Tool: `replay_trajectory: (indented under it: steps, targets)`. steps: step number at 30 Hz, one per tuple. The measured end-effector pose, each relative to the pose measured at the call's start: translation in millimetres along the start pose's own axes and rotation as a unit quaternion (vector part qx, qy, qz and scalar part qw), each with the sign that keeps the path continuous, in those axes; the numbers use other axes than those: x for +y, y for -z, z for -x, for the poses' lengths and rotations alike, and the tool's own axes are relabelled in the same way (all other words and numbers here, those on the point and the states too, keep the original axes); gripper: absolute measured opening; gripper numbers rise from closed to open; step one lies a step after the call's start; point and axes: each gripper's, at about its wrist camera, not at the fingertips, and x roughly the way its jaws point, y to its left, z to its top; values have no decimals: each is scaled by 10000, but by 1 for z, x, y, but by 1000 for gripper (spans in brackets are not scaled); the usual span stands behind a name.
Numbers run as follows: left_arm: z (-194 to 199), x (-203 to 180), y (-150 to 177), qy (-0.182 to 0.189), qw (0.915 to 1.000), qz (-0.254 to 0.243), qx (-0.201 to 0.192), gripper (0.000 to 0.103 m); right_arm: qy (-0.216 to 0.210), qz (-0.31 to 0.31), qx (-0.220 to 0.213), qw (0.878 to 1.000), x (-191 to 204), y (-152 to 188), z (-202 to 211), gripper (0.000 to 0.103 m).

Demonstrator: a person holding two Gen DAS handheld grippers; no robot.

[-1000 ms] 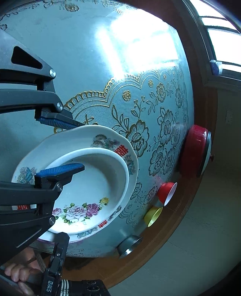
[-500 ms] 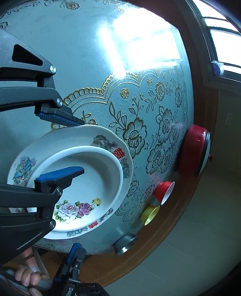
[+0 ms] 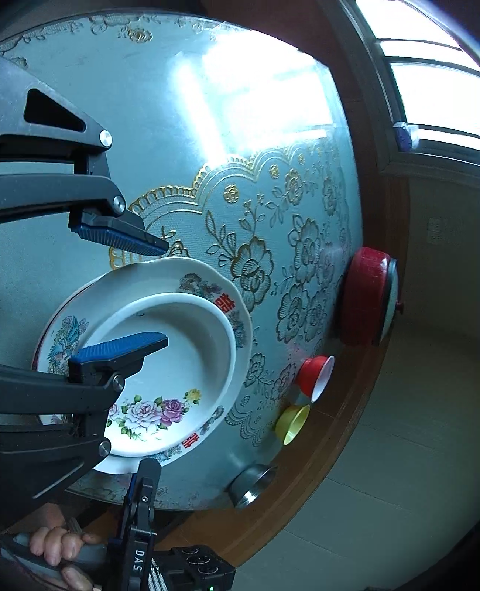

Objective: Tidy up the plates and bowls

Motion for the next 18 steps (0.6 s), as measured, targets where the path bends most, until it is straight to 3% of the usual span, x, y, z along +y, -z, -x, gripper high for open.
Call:
replay_trajectory:
  steps: [5,12,18]
  targets:
    - [15,-18,-8,-66,9992,-277,-271,45,219,342,-35,9992,8,3,8,35]
    - [5,-58,-16,120,9982,-589,-81,47,699,541,-245,9958,3,5,28,35]
    - [-11,-83,-22,149,9982,-540,229,51,1035,611,-371,9921,-7,3,38,35]
